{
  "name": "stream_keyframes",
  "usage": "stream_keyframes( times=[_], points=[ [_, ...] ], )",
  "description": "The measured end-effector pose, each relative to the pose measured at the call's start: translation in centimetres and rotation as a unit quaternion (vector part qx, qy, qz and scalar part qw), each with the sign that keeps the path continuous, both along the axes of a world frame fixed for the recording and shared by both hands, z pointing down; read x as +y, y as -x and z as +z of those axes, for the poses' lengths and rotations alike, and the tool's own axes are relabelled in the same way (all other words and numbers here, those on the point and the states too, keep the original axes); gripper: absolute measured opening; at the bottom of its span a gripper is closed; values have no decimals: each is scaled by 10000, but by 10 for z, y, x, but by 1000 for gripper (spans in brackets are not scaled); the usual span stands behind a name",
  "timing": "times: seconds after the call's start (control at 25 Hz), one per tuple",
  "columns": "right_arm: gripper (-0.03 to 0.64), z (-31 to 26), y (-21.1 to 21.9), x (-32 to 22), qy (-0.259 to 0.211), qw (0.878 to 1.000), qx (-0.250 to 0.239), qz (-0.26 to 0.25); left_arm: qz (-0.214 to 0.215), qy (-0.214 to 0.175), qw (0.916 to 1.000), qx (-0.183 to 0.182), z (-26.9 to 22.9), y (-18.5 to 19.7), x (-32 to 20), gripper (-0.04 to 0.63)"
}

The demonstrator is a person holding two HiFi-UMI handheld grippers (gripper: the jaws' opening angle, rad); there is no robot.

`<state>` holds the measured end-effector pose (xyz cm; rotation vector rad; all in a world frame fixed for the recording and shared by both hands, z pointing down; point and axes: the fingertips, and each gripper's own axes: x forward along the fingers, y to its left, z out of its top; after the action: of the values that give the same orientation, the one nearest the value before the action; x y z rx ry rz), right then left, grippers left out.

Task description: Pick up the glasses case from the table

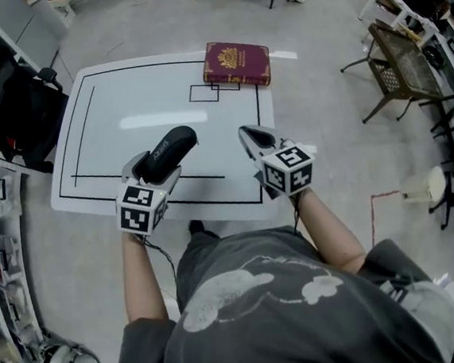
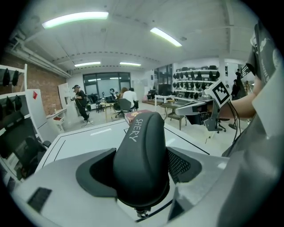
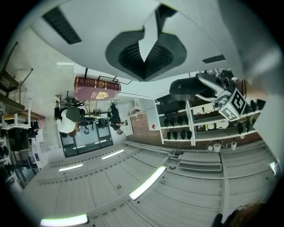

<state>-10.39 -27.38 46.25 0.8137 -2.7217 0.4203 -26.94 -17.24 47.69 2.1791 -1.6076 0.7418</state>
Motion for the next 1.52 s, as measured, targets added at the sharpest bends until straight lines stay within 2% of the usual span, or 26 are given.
stream_keyframes(
  times=[0.4,0.84,1.16,1.52],
  points=[
    [-1,8,-35,45,54,9962,-53,-867,-941,-120,9955,68,2,-56,65,340],
    [-2,23,-94,108,-2,9856,80,-1688,-1824,-185,9826,300,9,-128,142,339],
    [-2,37,-115,131,198,9824,105,-1852,-2095,-192,9768,410,8,-159,173,339],
    [-2,38,-117,156,304,9816,64,-1885,-2278,-220,9717,591,11,-161,201,339]
  ],
)
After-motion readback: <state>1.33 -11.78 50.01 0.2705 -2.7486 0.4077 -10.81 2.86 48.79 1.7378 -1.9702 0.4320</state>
